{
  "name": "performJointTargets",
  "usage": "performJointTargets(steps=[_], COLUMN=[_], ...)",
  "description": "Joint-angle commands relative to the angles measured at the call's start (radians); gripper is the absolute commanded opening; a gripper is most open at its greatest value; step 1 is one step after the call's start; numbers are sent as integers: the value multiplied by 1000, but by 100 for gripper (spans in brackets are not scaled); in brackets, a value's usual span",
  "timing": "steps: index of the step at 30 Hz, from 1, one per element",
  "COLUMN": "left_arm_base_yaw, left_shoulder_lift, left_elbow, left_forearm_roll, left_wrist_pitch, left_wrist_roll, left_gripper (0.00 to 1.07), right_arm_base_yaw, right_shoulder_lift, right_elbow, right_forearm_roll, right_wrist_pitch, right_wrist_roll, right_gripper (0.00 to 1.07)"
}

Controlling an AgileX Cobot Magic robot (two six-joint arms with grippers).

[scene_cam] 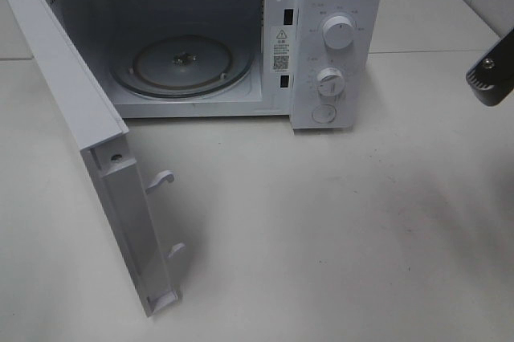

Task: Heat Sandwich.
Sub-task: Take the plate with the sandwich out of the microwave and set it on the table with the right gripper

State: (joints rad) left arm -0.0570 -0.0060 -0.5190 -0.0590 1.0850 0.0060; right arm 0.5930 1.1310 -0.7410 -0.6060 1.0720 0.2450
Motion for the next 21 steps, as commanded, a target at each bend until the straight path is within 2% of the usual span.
performJointTargets(steps=[1, 21], left_arm_base_yaw=[2, 2], left_shoulder_lift=[-15, -15], left_elbow=[3, 3], left_forearm_roll=[-1, -1], left_wrist_pitch=[-11, -11], left_wrist_roll=[-6, -6], left_gripper=[98, 98], right_arm_base_yaw=[-5, -5], right_shoulder_lift=[28, 244], right_elbow=[-21, -38], right_forearm_roll=[-42, -118], right_wrist_pitch=[21, -10], right_wrist_roll=[56, 337], right_gripper=[0, 0])
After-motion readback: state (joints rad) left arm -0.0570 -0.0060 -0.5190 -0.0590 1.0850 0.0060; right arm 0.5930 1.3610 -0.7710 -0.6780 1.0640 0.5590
